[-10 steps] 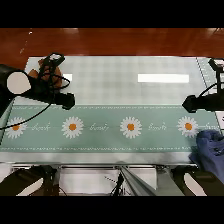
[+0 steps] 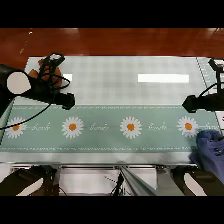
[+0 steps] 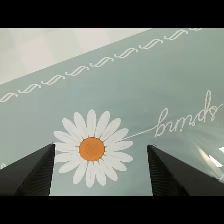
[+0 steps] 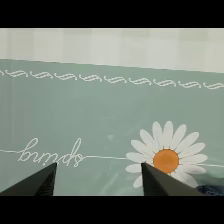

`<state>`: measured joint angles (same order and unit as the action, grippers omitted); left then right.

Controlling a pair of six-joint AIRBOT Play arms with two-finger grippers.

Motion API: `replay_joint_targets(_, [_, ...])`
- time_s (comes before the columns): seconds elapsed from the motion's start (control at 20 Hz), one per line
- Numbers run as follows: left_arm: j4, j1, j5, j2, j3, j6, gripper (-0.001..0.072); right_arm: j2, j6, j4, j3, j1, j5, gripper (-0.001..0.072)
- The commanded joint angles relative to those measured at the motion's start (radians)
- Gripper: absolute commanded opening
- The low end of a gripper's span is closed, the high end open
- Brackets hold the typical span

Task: Fold the shirts.

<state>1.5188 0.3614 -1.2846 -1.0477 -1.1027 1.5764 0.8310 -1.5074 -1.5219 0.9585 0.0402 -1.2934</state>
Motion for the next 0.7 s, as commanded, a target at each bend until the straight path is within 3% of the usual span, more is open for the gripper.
replay_joint_targets(0.0, [0.0, 0.0, 0.0, -0.001, 0.0, 0.0, 0.0717, 0.0, 0.0, 0.0, 0.001, 0.0, 0.0, 0.0616])
replay_joint_targets(0.35, [0.0, 0.0, 0.002, -0.001, 0.0, 0.0, 0.0717, 0.0, -0.001, 0.001, 0.001, 0.0, 0.0, 0.0616])
replay_joint_targets(0.65, [0.0, 0.0, 0.068, -0.002, 0.0, 0.0, 0.0718, 0.0, -0.001, 0.005, 0.001, 0.0, 0.112, 0.0615])
